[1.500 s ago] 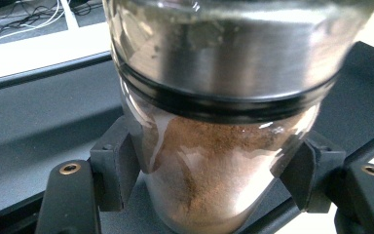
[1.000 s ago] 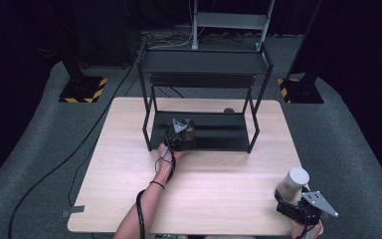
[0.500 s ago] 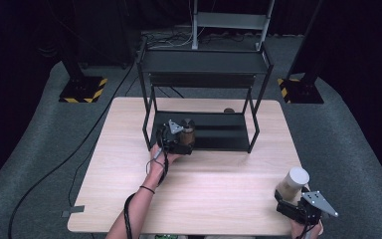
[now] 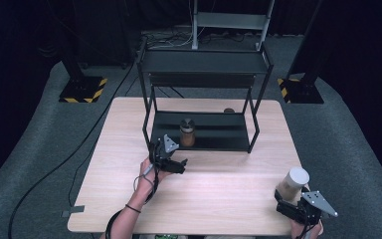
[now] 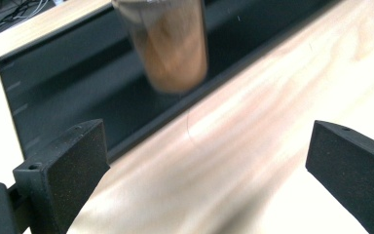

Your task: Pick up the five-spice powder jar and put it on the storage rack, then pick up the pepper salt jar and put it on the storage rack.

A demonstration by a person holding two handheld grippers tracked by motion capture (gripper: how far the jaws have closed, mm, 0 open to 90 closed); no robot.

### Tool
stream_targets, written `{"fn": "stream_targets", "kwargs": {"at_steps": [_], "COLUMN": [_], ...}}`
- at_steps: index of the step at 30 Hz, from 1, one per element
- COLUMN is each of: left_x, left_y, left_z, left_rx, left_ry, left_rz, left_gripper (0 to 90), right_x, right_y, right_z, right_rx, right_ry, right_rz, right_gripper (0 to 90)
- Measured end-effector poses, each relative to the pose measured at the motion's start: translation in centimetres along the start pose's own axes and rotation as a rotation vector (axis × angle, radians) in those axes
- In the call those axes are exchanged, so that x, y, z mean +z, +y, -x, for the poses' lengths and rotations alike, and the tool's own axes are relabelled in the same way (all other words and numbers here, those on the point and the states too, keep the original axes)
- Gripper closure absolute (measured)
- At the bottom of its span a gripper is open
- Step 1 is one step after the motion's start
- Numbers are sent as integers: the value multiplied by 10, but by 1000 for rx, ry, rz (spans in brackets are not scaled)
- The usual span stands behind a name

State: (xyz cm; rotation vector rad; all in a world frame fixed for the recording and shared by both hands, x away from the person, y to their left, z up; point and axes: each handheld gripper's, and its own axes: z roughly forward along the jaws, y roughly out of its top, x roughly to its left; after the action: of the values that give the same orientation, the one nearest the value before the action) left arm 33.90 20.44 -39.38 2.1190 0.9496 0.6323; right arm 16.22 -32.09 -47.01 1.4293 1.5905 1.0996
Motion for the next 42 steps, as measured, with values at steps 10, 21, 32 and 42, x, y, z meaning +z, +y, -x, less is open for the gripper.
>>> {"fn": "stream_targets", "kwargs": {"at_steps": [10, 21, 32, 42], "left_x": [-22, -33, -33, -32], "left_y": [-47, -81, -80, -81], "left_z": [12, 16, 15, 12], "left_rx": [-24, -134, -163, -154], "left_ry": [-13, -34, -30, -41], "left_rz": [-74, -85, -93, -91], "left_gripper": [11, 4, 3, 3], "right_x": [0, 0, 0, 0], "right_y": [0, 1, -1, 0], "right_z": [0, 0, 0, -2], "right_rx": [6, 6, 5, -4], "right_ry": [-2, -3, -1, -7], "right_rz": [0, -4, 3, 0], "right_gripper": [0, 0, 0, 0]}}
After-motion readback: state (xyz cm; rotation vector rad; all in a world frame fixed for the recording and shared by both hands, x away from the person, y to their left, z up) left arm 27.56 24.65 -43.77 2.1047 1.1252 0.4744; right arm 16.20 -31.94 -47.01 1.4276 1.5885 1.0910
